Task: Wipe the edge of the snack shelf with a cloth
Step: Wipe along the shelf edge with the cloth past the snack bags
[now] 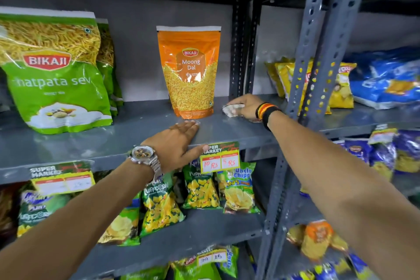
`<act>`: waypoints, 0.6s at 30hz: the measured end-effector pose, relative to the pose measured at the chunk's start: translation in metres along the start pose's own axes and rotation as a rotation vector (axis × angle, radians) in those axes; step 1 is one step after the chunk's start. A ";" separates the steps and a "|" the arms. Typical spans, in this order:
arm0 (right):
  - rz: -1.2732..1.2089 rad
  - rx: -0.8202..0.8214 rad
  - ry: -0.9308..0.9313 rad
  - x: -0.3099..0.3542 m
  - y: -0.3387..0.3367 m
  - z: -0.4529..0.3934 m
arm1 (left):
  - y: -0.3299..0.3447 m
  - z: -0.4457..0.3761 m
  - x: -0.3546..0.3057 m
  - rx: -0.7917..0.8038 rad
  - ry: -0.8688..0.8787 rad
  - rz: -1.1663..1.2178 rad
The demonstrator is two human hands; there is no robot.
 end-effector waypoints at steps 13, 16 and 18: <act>0.035 -0.136 0.130 0.016 -0.028 0.072 | -0.003 0.004 -0.002 0.015 -0.001 -0.031; 0.209 -0.108 0.080 0.019 -0.011 0.076 | -0.004 0.005 -0.003 0.028 -0.003 -0.024; 0.205 -0.058 -0.008 0.037 -0.010 0.094 | -0.005 0.005 -0.001 0.025 -0.005 -0.021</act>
Point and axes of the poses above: each hand's wrist, its own z-axis away from the middle knuckle, its own y-axis out of the palm, x = y × z, the point moved 3 cm from there along -z, towards the middle knuckle, and after that the axes turned 3 degrees about -x, right-handed, at the moved point
